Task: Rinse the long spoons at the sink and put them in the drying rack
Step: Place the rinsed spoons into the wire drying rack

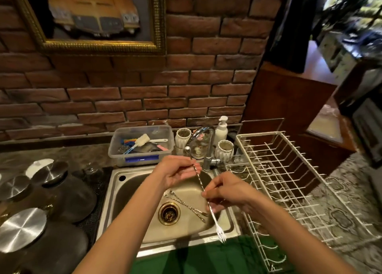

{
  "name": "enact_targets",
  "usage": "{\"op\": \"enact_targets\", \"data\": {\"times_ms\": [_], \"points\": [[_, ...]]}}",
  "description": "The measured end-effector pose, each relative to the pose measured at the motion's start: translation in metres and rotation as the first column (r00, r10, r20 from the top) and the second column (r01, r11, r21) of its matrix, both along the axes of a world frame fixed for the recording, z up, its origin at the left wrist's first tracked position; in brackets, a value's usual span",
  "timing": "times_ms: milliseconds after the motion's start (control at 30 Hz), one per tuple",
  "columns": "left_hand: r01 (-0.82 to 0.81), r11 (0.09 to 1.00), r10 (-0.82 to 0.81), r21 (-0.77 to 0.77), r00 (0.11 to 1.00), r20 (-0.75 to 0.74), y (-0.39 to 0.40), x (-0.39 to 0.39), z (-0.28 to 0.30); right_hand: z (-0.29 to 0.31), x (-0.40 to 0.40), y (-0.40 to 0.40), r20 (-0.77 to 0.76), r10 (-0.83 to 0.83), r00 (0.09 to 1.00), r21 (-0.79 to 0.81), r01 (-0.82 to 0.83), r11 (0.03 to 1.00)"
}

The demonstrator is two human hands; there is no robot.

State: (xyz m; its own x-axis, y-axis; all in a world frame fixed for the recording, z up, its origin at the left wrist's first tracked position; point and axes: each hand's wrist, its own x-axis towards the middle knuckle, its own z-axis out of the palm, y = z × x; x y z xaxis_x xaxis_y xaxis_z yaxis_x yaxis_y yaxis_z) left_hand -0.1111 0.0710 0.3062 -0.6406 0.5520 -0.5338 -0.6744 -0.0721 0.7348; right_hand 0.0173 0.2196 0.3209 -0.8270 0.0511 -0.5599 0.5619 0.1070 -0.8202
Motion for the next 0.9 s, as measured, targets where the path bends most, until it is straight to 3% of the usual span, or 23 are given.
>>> {"op": "enact_targets", "data": {"times_ms": [200,433,633,900], "points": [[0.056,0.997,-0.053,0.055,0.997,-0.059,0.083,0.030,0.041,0.044,0.037,0.072,-0.081,-0.026,0.996,0.103,0.035,0.994],[0.073,0.997,-0.073,-0.010,0.990,-0.119,0.178,0.054,0.062,0.072,0.069,0.160,-0.123,-0.023,0.992,0.131,0.039,0.991],[0.104,0.978,-0.134,-0.183,0.978,-0.160,0.246,0.072,0.053,0.048,0.086,0.213,-0.094,-0.069,0.993,0.172,0.084,0.981],[-0.043,0.896,-0.116,-0.442,0.939,-0.325,0.310,0.083,0.012,0.010,0.084,0.243,-0.016,-0.131,0.991,0.279,0.130,0.951]]}}
